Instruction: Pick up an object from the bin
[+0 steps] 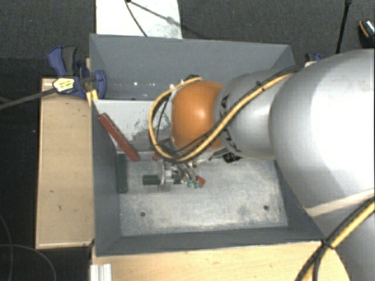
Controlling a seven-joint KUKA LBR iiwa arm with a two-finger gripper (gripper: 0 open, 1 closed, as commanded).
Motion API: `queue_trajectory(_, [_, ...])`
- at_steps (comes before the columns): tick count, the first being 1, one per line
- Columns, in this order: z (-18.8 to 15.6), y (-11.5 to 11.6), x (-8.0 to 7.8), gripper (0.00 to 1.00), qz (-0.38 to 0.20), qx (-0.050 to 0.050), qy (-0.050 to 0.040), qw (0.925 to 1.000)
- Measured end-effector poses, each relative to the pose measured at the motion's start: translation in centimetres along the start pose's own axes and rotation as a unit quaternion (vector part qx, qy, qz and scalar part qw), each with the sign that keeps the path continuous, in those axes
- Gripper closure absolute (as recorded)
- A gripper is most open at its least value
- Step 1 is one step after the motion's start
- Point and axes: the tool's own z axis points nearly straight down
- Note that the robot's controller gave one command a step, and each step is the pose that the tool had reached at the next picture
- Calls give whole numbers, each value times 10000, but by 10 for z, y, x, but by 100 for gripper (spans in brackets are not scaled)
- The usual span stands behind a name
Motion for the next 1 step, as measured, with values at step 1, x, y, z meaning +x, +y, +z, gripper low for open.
queue_trajectory(1, [-149,-1,10,100,69,-7,-37,10000])
